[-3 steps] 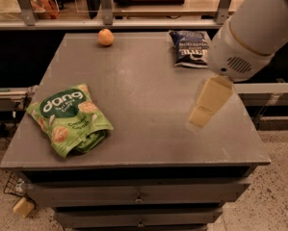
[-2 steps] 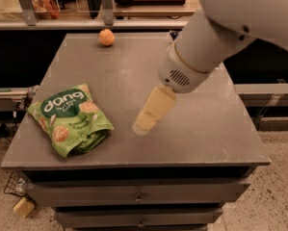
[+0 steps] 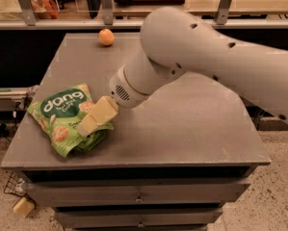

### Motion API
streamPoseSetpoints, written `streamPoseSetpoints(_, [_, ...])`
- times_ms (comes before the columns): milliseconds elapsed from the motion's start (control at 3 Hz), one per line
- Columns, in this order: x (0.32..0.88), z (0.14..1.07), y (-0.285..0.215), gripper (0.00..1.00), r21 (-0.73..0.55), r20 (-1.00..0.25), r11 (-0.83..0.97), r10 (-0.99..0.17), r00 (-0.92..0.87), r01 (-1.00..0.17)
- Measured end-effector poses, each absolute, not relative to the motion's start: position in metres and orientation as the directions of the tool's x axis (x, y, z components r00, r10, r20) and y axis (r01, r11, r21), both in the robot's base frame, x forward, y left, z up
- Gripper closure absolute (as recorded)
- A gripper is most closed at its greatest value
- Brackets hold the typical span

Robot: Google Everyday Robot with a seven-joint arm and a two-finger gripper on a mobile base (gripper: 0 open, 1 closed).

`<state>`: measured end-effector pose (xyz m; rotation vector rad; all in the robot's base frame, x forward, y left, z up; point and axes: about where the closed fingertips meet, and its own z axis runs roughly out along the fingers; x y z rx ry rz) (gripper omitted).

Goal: Move green rice chip bag near orange

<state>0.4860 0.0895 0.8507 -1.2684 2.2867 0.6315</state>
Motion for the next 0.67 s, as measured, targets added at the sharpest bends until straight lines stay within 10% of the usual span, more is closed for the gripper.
streamPoseSetpoints(667, [0.482,0.838,0.147,0.13,0.343,-0.591,0.493,-0.549,-0.591,-0.800])
